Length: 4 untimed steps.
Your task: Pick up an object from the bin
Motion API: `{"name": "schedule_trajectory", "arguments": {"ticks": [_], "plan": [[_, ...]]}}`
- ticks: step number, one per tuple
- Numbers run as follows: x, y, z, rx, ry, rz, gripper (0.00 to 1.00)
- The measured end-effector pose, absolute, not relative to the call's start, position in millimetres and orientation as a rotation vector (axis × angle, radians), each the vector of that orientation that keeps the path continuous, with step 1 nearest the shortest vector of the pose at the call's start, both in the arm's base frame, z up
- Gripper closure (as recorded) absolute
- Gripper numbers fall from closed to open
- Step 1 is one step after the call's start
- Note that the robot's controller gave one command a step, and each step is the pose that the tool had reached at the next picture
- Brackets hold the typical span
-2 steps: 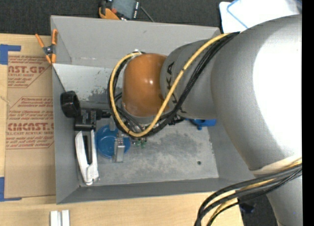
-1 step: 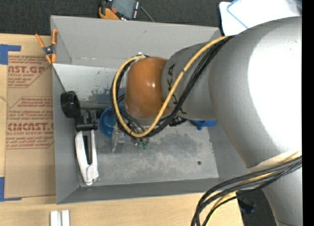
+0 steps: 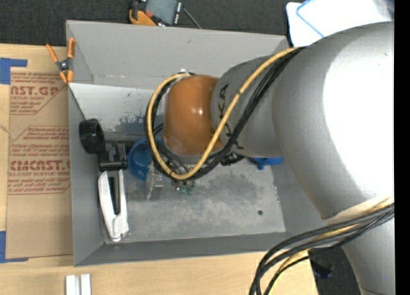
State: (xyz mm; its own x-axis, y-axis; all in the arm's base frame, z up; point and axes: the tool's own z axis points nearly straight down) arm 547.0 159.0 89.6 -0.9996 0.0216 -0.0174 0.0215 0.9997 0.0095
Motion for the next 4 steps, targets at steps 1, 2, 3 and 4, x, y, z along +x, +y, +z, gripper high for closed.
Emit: {"name": "schedule_trajectory", "arguments": {"ticks": [1,2,3,4], "plan": [[549.9,159,80,-0.051,3.122,0.014,0.00],[550.1,159,79,-0.060,3.122,0.013,0.00],[517.1,171,97,-0.231,3.114,0.012,0.00],[539.7,158,77,-0.081,3.120,0.016,0.00]]}}
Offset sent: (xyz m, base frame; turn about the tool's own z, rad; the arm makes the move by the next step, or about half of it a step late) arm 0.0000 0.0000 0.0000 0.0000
